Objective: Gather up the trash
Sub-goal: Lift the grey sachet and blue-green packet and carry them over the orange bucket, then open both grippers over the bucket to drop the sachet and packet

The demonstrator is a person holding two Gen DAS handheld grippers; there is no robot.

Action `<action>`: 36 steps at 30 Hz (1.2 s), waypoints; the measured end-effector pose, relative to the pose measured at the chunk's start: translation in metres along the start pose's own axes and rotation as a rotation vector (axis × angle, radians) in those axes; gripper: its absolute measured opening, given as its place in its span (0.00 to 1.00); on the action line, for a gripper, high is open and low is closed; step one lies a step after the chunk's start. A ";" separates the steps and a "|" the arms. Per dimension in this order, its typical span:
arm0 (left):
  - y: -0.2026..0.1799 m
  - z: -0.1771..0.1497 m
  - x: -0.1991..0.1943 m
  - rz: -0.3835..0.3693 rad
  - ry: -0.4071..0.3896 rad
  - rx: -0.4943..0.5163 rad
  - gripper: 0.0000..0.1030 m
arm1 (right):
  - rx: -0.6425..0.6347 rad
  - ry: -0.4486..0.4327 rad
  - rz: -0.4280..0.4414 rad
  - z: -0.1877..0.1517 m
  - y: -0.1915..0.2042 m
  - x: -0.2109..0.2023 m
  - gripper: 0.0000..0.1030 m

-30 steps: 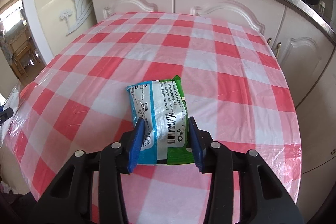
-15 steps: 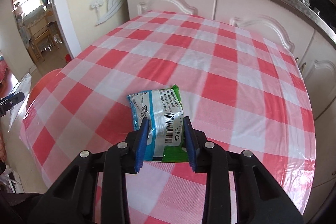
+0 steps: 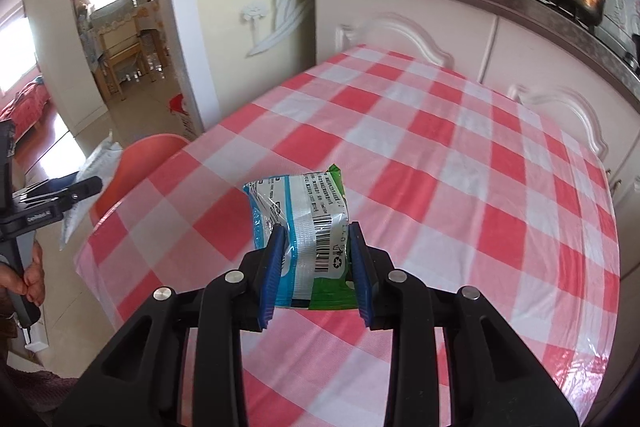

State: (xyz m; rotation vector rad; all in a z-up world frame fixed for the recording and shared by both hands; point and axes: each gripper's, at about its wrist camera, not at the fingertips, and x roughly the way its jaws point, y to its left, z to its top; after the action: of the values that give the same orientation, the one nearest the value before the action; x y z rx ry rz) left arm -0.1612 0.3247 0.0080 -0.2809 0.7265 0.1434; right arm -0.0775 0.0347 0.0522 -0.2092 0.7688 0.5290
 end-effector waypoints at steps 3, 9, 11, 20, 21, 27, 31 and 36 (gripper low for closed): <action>0.007 0.003 0.000 0.020 -0.008 -0.011 0.72 | -0.031 -0.007 0.042 0.010 0.016 0.004 0.32; 0.023 0.010 0.005 0.063 -0.016 -0.039 0.72 | -0.091 -0.020 0.136 0.033 0.052 0.014 0.32; 0.028 0.012 0.009 0.073 -0.012 -0.050 0.72 | -0.118 -0.020 0.161 0.040 0.065 0.018 0.32; 0.047 0.019 0.026 0.107 0.006 -0.101 0.72 | -0.227 0.005 0.258 0.068 0.119 0.051 0.32; 0.047 0.019 0.028 0.110 0.007 -0.102 0.72 | -0.234 0.010 0.269 0.071 0.124 0.055 0.32; 0.052 0.019 0.043 0.135 0.027 -0.109 0.72 | -0.275 0.039 0.296 0.078 0.144 0.077 0.32; 0.056 0.017 0.053 0.143 0.049 -0.116 0.72 | -0.303 0.065 0.306 0.078 0.158 0.090 0.32; 0.060 0.015 0.062 0.151 0.068 -0.116 0.72 | -0.317 0.097 0.319 0.079 0.169 0.108 0.32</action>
State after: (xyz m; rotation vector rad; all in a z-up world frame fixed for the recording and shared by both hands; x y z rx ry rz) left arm -0.1189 0.3882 -0.0349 -0.3430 0.8088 0.3214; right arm -0.0540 0.2486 0.0333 -0.4118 0.8151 0.9500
